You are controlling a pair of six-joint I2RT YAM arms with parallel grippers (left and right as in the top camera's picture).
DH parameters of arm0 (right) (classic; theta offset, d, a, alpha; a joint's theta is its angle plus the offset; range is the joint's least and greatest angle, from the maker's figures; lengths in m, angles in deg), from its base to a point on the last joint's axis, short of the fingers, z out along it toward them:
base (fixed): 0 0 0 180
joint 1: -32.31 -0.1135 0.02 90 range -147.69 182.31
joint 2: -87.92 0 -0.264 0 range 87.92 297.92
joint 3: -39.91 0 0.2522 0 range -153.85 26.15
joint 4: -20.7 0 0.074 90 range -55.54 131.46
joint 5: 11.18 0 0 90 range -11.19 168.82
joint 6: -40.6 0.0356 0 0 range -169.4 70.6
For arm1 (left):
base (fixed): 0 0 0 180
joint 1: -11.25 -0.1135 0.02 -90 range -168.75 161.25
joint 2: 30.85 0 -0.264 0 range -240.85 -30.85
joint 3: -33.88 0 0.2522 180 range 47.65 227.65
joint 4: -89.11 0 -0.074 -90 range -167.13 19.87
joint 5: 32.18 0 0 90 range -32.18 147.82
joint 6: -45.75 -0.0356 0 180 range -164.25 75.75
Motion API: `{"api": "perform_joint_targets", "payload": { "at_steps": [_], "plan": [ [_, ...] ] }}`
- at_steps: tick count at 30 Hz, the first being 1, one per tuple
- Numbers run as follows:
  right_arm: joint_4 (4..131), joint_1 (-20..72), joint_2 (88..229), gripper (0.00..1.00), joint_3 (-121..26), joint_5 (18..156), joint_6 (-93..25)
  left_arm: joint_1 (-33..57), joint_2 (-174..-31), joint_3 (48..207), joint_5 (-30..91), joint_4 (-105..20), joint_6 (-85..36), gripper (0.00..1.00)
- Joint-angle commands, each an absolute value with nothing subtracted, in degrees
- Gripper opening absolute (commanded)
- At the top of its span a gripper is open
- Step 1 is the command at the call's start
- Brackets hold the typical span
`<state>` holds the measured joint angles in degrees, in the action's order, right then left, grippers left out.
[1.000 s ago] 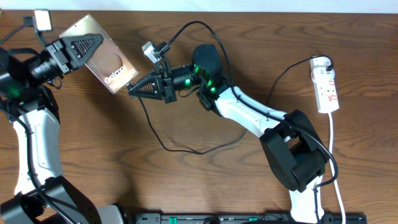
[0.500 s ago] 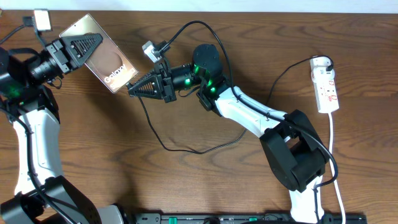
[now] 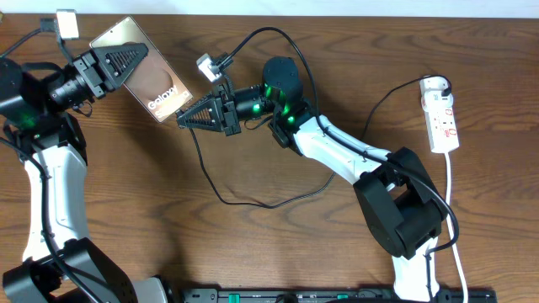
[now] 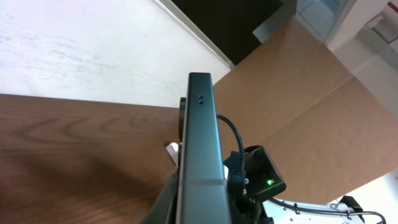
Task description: Plug charger to phone and switch on socket
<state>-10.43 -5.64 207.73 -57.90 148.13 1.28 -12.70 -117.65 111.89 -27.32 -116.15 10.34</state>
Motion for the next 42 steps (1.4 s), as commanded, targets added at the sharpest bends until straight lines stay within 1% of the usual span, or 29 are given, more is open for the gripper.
{"api": "perform_joint_targets", "payload": {
  "at_steps": [1,10,20,26,29,30,32,36,38,40,41,42],
  "plan": [
    [-11.4,-5.4,205.6,0.01,-59.1,140.2,1.6,-10.9,-116.9,111.2,-32.2,-116.0,10.6,0.07],
    [-11.4,-5.4,205.6,0.01,-59.1,140.4,1.4,-10.9,-116.9,111.2,-32.2,-116.0,10.6,0.08],
    [-11.4,-5.3,205.6,0.01,-59.1,143.8,-2.2,-10.9,-116.9,111.2,-32.2,-116.0,12.3,0.08],
    [-11.4,-5.1,205.6,0.01,-59.1,144.1,-2.1,-10.9,-116.9,111.2,-32.2,-116.0,12.4,0.07],
    [-11.4,-5.0,205.6,0.02,-59.1,144.1,-2.1,-10.9,-116.9,111.2,-32.2,-116.0,12.3,0.07],
    [-11.4,-5.0,205.6,0.05,-59.1,144.1,-2.0,-10.9,-116.9,111.2,-32.2,-116.0,12.3,0.07],
    [-11.4,-5.0,205.6,0.18,-59.1,143.9,-1.6,-10.9,-116.9,111.2,-32.2,-116.0,12.3,0.07],
    [-11.3,-4.9,205.6,0.24,-59.1,143.9,-1.4,-11.0,-117.0,111.2,-32.2,-116.0,11.9,0.08],
    [-11.2,-4.9,205.6,0.30,-59.1,143.9,-1.4,-11.0,-116.9,111.2,-32.2,-116.0,11.9,0.07],
    [-11.1,-4.9,205.6,0.42,-59.1,143.9,-1.2,-11.0,-116.9,111.2,-32.2,-116.0,11.9,0.08],
    [-11.1,-4.9,205.6,0.53,-59.1,143.9,-1.2,-11.0,-116.9,111.2,-32.2,-116.0,11.9,0.07],
    [-11.1,-4.9,205.6,0.60,-59.1,143.9,-1.2,-11.0,-116.9,111.2,-32.2,-116.0,11.7,0.07]
  ]
}}
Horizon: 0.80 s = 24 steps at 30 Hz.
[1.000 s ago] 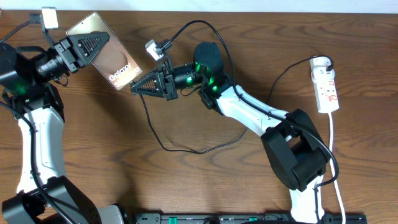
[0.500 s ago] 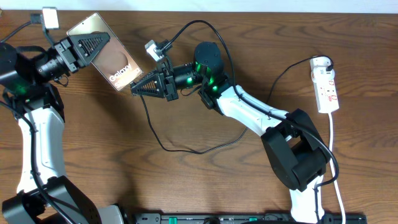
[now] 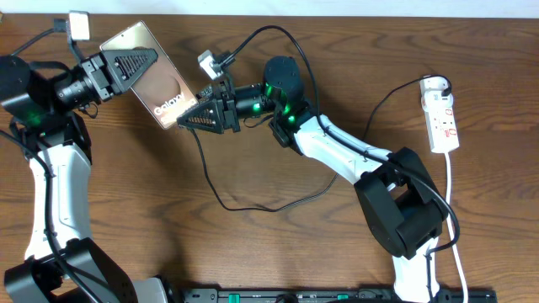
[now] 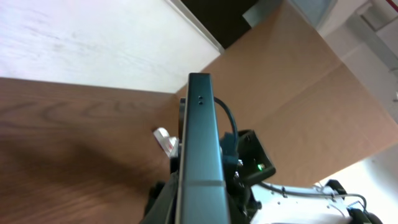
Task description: Plug charger to phone and switch on socket
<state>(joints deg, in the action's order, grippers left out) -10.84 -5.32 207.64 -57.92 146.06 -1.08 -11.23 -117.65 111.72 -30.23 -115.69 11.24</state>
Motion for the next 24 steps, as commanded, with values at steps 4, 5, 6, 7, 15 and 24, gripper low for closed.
{"api": "perform_joint_targets", "payload": {
  "at_steps": [4,5,6,7,15,24],
  "plan": [
    [-11.0,-4.9,205.6,0.96,-59.1,143.9,-1.2,-11.1,-116.9,111.2,-32.2,-116.0,11.2,0.07],
    [-11.0,-4.9,205.6,0.99,-59.1,143.9,-1.2,-11.2,-117.0,111.2,-32.2,-116.0,10.8,0.07],
    [-11.0,-4.9,205.6,0.99,-59.1,143.9,-1.2,-11.4,-117.0,111.2,-32.2,-116.0,10.6,0.08],
    [-11.0,-4.9,205.6,0.99,-59.1,143.9,-0.8,-11.6,-117.0,111.2,-32.2,-116.0,10.6,0.07],
    [-11.0,-4.9,205.6,0.99,-59.1,143.9,-0.1,-15.8,-117.0,111.2,-32.2,-116.0,10.7,0.08],
    [-10.9,-4.7,205.6,0.99,-59.1,143.6,-0.1,-20.0,-117.0,111.2,-32.2,-114.4,12.4,0.07]
  ]
}}
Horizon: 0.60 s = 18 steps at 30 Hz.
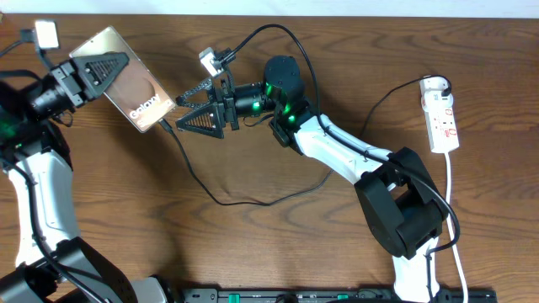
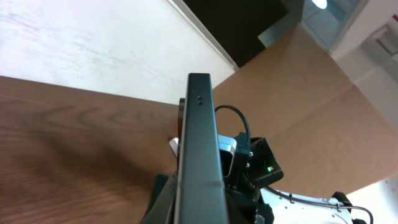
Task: Plug charger to phone and switch on socket
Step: 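Open the right gripper and withdraw it rightward from the plug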
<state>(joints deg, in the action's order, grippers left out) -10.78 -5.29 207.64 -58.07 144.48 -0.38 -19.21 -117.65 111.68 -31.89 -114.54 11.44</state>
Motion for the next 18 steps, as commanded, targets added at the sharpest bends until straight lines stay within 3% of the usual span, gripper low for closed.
{"api": "perform_joint_targets", "payload": {
  "at_steps": [1,18],
  "plan": [
    [-10.9,-4.6,205.6,0.99,-59.1,143.6,-0.1,-20.1,-117.0,111.2,-32.2,-114.1,12.4,0.08],
    [6.1,2.7,205.6,0.99,-59.1,141.3,-5.8,-20.1,-117.0,111.2,-32.2,-113.7,12.4,0.08]
  ]
}}
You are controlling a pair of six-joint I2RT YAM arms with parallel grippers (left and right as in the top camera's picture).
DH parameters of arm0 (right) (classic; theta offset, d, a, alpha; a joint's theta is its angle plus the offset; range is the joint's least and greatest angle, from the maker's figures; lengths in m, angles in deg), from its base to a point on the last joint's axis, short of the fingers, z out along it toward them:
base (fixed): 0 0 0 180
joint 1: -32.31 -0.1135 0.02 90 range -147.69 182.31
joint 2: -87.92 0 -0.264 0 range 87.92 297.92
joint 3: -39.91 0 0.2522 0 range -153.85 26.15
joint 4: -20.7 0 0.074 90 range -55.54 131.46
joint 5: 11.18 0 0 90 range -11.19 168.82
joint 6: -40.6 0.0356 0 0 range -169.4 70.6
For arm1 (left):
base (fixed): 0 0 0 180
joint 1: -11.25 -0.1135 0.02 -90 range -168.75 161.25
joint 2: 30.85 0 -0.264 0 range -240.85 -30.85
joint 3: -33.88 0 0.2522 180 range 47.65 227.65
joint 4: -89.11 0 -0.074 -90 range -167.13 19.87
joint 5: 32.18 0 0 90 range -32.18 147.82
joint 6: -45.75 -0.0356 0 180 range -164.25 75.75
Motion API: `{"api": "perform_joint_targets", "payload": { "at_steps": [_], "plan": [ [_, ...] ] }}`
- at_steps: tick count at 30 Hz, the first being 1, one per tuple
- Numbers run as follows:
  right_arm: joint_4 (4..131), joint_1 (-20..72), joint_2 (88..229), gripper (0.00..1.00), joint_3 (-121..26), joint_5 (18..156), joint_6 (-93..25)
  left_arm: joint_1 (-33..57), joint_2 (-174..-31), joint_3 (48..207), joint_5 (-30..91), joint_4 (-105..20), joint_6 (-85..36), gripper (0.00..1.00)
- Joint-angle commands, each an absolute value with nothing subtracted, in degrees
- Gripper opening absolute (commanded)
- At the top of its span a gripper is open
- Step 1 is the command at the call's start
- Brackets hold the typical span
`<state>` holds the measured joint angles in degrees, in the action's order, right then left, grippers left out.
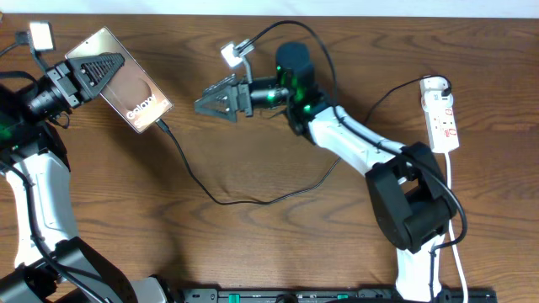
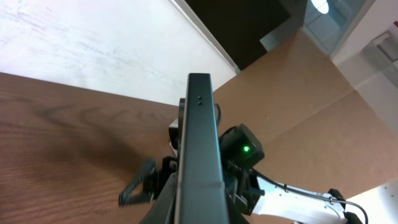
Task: Plug charger to phone and switch on socket
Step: 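Open the right gripper and withdraw it rightward from the plug, then move the right gripper up to the white power strip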
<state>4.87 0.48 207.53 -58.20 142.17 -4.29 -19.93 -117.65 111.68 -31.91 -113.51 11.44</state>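
My left gripper (image 1: pixel 112 61) is shut on the upper end of a Galaxy phone (image 1: pixel 135 94), held tilted above the table's far left. In the left wrist view the phone (image 2: pixel 200 143) shows edge-on. A black charger cable (image 1: pixel 221 200) is plugged into the phone's lower end by its plug (image 1: pixel 160 125) and loops across the table towards the white socket strip (image 1: pixel 443 116) at the far right. My right gripper (image 1: pixel 202 103) is open and empty, well to the right of the phone. One of its fingers (image 2: pixel 135 188) shows behind the phone.
The wooden table (image 1: pixel 101 219) carries the slack cable loop in its middle. The strip's white lead (image 1: pixel 456 227) runs down the right edge. A black rail (image 1: pixel 320 296) lies along the front edge. A cardboard wall (image 2: pixel 311 112) stands beyond the table.
My right gripper was open right beside the phone's lower end and now sits farther right and higher, clear of it. The phone and its plugged cable have barely moved.
First my right gripper held the plug a little short of the phone's lower end. Then the plug's tip was at the phone's port. After that the phone stood farther left with the cable attached and the right gripper open, which has now drawn away.
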Motion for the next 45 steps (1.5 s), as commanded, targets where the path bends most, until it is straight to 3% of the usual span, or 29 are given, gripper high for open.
{"api": "perform_joint_targets", "payload": {
  "at_steps": [1,8,13,19,24,45],
  "plan": [
    [8.0,3.6,205.6,0.99,-59.1,140.6,-6.1,-20.1,-117.0,111.2,-32.2,-113.6,12.4,0.08],
    [28.9,9.9,205.6,0.99,-59.1,133.8,-13.4,-20.1,-117.0,111.2,-32.2,-113.4,11.9,0.07],
    [34.5,11.8,205.2,0.99,-59.1,130.8,-13.6,-20.1,-117.0,111.2,-32.2,-113.4,11.2,0.08],
    [57.9,14.1,201.8,0.99,-59.1,112.7,-23.4,-20.1,-117.0,111.0,-32.2,-113.4,11.0,0.07],
    [68.9,14.7,196.4,0.99,-59.1,105.3,-27.2,-20.1,-117.0,107.5,-32.2,-113.4,9.0,0.07],
    [84.2,14.6,171.1,0.99,-59.1,93.3,-28.7,-20.1,-117.0,90.6,-32.1,-113.4,1.8,0.08]
  ]
}}
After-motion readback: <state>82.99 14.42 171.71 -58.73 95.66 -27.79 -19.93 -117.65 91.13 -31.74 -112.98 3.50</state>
